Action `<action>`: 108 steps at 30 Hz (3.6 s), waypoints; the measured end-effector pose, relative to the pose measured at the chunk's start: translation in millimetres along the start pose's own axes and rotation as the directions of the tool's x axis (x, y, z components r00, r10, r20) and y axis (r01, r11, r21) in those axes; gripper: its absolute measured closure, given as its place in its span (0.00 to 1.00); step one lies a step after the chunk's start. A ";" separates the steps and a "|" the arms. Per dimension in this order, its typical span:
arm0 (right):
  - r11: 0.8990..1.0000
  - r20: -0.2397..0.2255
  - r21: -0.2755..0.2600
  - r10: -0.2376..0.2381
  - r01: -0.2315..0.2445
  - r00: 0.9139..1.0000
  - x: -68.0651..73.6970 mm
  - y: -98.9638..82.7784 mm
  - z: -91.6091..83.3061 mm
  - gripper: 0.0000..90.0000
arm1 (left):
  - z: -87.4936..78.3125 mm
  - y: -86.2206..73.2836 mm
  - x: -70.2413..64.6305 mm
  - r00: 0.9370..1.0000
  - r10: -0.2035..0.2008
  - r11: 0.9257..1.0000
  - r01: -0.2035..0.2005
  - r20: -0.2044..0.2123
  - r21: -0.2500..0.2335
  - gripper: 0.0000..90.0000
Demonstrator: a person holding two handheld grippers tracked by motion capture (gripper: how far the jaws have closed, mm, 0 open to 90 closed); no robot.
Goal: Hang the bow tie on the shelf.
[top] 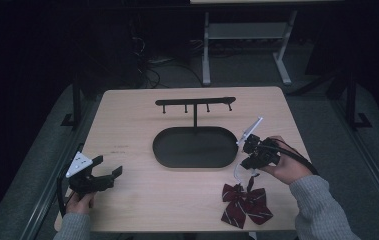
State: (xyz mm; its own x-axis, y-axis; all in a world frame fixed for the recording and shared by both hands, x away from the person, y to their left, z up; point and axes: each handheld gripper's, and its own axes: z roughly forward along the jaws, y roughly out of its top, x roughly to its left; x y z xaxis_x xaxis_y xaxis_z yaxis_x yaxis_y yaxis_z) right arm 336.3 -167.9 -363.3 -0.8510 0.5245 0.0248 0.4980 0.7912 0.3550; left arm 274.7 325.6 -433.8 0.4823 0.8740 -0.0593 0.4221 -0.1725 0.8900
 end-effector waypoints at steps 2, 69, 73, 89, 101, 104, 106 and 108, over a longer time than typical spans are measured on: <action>1.000 -0.002 -0.004 -0.003 0.003 1.000 0.5 0.8 -1.2 0.97 | -0.1 0.1 0.0 1.000 -0.001 1.000 0.001 0.000 -0.001 0.14; 0.985 -0.011 -0.084 -0.154 0.153 0.988 1.0 104.5 -49.7 0.97 | -2.8 1.6 6.3 1.000 0.015 1.000 -0.015 -0.017 -0.011 0.14; 0.986 -0.006 -0.080 -0.150 0.149 0.989 -3.2 112.5 -51.7 0.97 | -3.7 1.4 8.5 1.000 0.013 1.000 -0.013 -0.023 -0.011 0.14; 0.989 0.006 -0.056 -0.140 0.140 0.990 -17.2 133.8 -59.0 0.97 | -5.0 0.7 13.0 1.000 -0.003 1.000 0.003 -0.028 -0.021 0.14; 0.989 0.024 -0.036 -0.140 0.141 0.990 -25.1 157.2 -65.0 0.97 | -6.1 0.4 15.9 1.000 -0.010 1.000 0.010 -0.029 -0.018 0.14; 0.990 0.024 -0.038 -0.138 0.139 0.990 -26.7 161.1 -65.7 0.97 | -7.6 0.0 18.1 0.999 -0.022 0.999 0.021 -0.038 -0.025 0.14; 0.990 0.025 -0.042 -0.135 0.136 0.990 -27.8 163.4 -67.3 0.97 | -8.3 -0.3 19.6 0.999 -0.025 0.999 0.024 -0.040 -0.029 0.14; 0.990 0.031 -0.043 -0.132 0.134 0.991 -29.6 165.7 -68.7 0.97 | -8.9 -0.2 20.3 0.999 -0.026 0.999 0.025 -0.043 -0.025 0.14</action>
State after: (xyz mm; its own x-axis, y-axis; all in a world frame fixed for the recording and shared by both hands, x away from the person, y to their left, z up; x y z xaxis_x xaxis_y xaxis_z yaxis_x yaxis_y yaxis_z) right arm 432.6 -73.9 -241.0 -0.9038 0.4248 -0.0515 0.3722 0.8399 0.3951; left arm 277.5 347.4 -431.2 0.4380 0.8968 -0.0629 0.4142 -0.1393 0.8995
